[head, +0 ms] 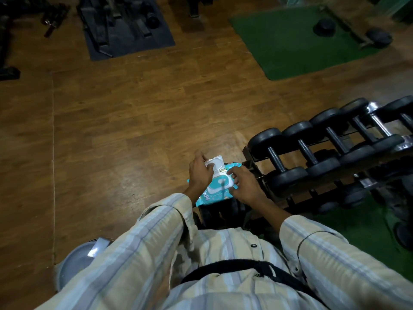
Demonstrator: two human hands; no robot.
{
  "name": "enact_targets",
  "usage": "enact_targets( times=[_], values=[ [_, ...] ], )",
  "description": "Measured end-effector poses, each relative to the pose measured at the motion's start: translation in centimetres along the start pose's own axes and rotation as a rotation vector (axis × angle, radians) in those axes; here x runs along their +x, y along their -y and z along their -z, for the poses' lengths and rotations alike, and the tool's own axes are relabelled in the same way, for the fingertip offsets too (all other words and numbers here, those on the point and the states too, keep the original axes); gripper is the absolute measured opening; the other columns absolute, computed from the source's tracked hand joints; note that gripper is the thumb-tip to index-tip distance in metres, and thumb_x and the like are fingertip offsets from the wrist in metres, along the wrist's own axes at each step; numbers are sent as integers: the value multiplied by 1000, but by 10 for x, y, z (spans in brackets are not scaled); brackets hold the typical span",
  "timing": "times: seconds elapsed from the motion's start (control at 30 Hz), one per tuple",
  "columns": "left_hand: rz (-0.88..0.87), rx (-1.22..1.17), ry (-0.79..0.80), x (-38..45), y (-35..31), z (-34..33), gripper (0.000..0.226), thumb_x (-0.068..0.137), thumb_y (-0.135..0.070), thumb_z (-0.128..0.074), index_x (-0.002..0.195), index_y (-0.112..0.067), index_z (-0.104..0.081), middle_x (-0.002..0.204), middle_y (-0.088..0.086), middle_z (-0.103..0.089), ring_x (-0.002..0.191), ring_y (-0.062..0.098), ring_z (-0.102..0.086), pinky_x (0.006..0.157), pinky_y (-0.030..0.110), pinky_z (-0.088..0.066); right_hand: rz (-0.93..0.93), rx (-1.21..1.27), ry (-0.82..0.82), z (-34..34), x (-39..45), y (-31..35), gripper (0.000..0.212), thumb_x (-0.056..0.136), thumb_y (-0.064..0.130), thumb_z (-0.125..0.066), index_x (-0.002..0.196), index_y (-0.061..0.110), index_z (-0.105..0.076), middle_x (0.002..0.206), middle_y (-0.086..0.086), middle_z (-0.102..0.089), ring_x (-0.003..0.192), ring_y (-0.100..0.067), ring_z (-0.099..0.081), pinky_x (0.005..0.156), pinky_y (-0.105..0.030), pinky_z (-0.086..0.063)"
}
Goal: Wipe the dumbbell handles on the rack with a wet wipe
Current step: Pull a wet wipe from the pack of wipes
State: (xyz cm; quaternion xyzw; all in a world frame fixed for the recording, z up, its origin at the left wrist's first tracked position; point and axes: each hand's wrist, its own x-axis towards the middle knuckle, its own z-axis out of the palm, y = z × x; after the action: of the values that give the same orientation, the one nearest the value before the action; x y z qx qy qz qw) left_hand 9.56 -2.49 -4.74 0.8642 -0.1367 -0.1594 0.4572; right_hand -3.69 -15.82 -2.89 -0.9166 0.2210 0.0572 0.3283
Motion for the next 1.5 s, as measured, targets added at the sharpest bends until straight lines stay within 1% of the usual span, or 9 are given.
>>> enact_targets(
  times=[0.17,0.33,0.6,0.83,0.97,1.07,1.27,1.37,1.5],
  values=[
    [9,-10,-66,-9,3,-7,21,77,6,-66,89,-9,-58,91,5,-61,88,25,-54,75,30,-33,-8,-122,8,-5,5,26,27,79,36,-72,99,18,-72,101,-1,-63,90,-19,-61,78,-33,-52],
    [-73,-26,6,-32,12,-3,42,73,6,-65,110,-12,-59,115,6,-50,100,14,-48,85,27,-39,-70,-267,-10,-8,13,41,11,92,22,-67,87,13,-68,96,-7,-67,92,-28,-66,69,-31,-44],
    [-99,105,203,-46,24,4,71,81,-6,-69,147,-20,-48,157,5,-28,137,29,-42,106,33,-42,11,-420,51,-9,17,45,17,98,18,-54,106,10,-67,110,-9,-62,101,-30,-64,74,-34,-46],
    [-133,148,275,-41,28,9,81,77,-19,-80,150,-20,-44,160,1,-21,139,30,-43,108,44,-47,208,-672,248,-12,26,36,30,100,16,-48,121,-3,-58,122,-22,-58,115,-35,-56,95,-42,-47],
    [-167,165,309,-43,31,10,88,78,-25,-81,154,-18,-38,165,1,-10,146,32,-33,115,44,-40,399,-938,251,-6,24,29,22,66,14,-85,74,-1,-73,78,-22,-63,75,-37,-65,64,-40,-55],
    [-205,186,322,-45,28,13,86,79,-26,-74,156,-17,-36,167,5,-5,149,33,-28,116,43,-38,445,-1006,175,-7,19,23,13,72,10,-70,68,-1,-70,73,-22,-58,70,-39,-63,59,-42,-56],
    [-169,204,327,-50,18,14,87,84,-16,-76,158,-14,-31,170,10,5,156,25,-13,112,22,-24,484,-826,129,-1,13,19,29,81,3,-37,75,-1,-65,78,-20,-53,73,-35,-55,62,-42,-49],
    [-148,209,330,-50,18,15,90,83,-20,-79,159,-14,-30,169,8,6,155,23,-14,110,20,-23,328,-567,22,11,11,26,11,97,17,-49,97,8,-54,98,-8,-48,79,-27,-52,65,-36,-39],
    [-158,225,328,-49,17,17,93,79,-30,-82,157,-15,-34,169,8,2,153,24,-23,109,25,-31,252,-452,183,15,12,23,24,96,35,-61,111,16,-60,114,-3,-54,104,-22,-57,80,-38,-48]
  ],
)
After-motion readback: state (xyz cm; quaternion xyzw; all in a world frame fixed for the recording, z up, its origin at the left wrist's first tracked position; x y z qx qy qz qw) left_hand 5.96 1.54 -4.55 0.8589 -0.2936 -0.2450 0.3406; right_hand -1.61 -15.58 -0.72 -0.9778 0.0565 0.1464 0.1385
